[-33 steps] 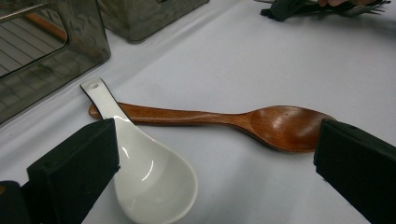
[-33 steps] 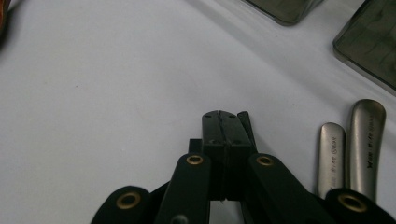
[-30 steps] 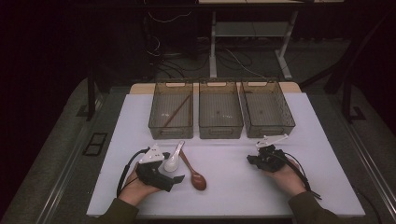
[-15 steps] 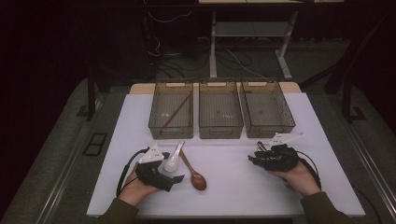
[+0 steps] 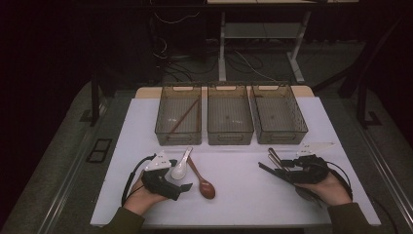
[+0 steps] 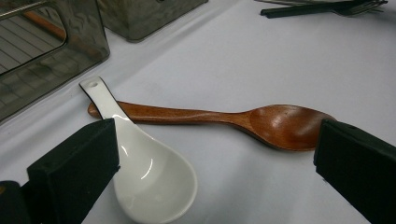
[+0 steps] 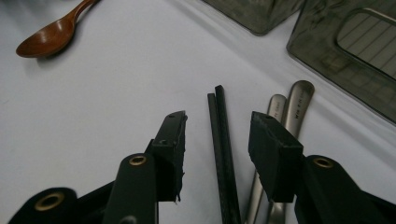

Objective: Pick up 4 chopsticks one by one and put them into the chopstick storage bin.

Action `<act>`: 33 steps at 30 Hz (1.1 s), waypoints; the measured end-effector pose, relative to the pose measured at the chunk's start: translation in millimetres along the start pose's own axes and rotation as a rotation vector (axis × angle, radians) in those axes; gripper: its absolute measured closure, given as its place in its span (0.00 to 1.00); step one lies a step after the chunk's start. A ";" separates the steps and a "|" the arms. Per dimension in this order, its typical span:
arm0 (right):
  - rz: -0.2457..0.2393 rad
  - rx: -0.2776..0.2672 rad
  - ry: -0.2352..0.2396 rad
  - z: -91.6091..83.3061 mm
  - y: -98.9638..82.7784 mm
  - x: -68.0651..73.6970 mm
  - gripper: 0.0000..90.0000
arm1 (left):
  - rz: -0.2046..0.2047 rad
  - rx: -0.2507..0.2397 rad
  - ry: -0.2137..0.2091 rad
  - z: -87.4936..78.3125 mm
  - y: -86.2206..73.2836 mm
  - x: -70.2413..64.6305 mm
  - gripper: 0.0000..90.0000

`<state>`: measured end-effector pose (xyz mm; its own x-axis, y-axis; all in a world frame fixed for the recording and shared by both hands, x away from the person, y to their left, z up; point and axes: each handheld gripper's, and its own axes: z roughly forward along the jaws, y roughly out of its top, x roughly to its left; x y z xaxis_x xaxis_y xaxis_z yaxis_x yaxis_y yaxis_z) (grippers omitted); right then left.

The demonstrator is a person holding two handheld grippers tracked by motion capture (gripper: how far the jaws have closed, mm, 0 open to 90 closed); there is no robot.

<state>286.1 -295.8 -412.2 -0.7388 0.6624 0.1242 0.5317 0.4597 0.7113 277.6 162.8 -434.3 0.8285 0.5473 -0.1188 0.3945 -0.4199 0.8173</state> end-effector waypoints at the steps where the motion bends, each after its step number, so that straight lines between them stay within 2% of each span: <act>1: -0.001 -0.003 -0.001 -2.2 -1.5 -0.7 0.62 | -0.001 0.000 0.000 0.1 -0.1 0.1 0.00; 5: -0.008 0.004 -0.024 -9.6 -9.5 -2.7 0.63 | -0.001 0.001 -0.001 0.1 -0.2 -0.1 0.00; 12: 0.004 0.032 -0.022 -20.4 -27.7 -6.0 0.79 | 0.007 0.005 0.000 -0.4 0.0 0.4 0.00; 18: -0.001 0.061 -0.032 -24.5 -38.9 -10.3 0.87 | -0.001 0.003 0.003 -1.1 -0.1 -0.1 0.00; 24: -0.009 0.097 -0.030 -24.2 -47.2 -14.0 0.89 | 0.002 0.006 0.001 -0.6 -0.1 -0.2 0.00; 33: -0.014 0.113 -0.016 -21.4 -48.9 -15.9 0.90 | 0.002 0.005 0.000 -0.7 -0.1 -0.6 0.00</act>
<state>262.9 -341.5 -434.2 -0.7401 0.6645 0.1035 0.5658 0.5322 0.6298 276.9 163.0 -433.9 0.8293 0.5464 -0.1174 0.3952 -0.4248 0.8144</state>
